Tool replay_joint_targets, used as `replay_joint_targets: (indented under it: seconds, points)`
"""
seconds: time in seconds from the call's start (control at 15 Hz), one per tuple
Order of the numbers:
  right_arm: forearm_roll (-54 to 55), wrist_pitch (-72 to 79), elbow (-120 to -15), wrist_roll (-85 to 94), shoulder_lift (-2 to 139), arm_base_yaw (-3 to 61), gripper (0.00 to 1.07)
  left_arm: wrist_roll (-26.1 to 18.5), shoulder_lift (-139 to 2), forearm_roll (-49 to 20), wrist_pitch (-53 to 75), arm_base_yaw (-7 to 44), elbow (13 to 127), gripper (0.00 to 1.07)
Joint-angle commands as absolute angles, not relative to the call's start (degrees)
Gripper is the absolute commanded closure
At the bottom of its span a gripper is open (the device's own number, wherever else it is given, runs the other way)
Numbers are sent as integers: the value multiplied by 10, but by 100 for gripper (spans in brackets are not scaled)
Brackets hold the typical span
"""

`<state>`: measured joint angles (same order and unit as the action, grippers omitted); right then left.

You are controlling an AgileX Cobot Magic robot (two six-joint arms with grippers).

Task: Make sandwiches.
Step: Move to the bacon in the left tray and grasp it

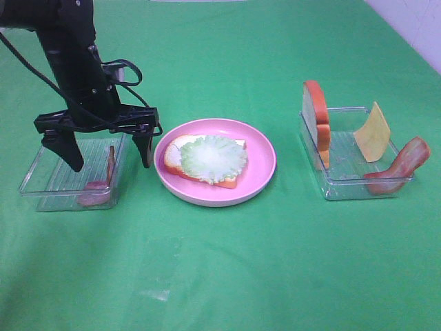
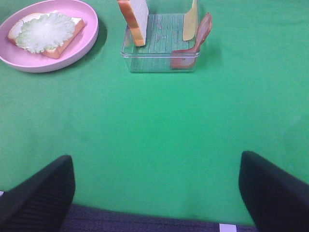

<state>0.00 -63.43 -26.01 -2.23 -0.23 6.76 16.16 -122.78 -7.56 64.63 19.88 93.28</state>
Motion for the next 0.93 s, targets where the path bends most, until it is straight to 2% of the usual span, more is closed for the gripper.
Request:
replay_joint_targets:
  seconds: [0.07,0.2,0.33,0.4,0.47,0.53,0.6,0.67,0.8,0.87,0.93]
  points:
    - [0,-632,-258,-15,-17,68,18,152,-1234,-86,653,199,928,6]
    - [0,-632,-258,-15,-17,68,18,151,-1234,-83,653,199,928,7]
    - [0,-632,-258,-15,-17,68,18,151,-1234,-83,655,199,928,17]
    - [0,-632,-258,-15,-17,68,18,151,-1234,-83,660,199,928,28]
    - [0,-632,-258,-15,-17,68,18,151,-1234,-83,665,199,928,34]
    - [0,-632,-258,-15,-17,68,18,151,-1234,-82,669,199,928,46]
    - [0,-632,-258,-15,-17,68,18,151,-1233,-81,670,199,928,71]
    - [0,-632,-258,-15,-17,68,18,151,-1233,-81,670,199,928,77]
    - [0,-632,-258,-15,-17,68,18,151,-1233,-81,670,199,928,98]
    - [0,-632,-258,-15,-17,68,18,151,-1233,-81,670,199,928,105]
    - [0,-632,-258,-15,-17,68,18,151,-1233,-81,670,199,928,107]
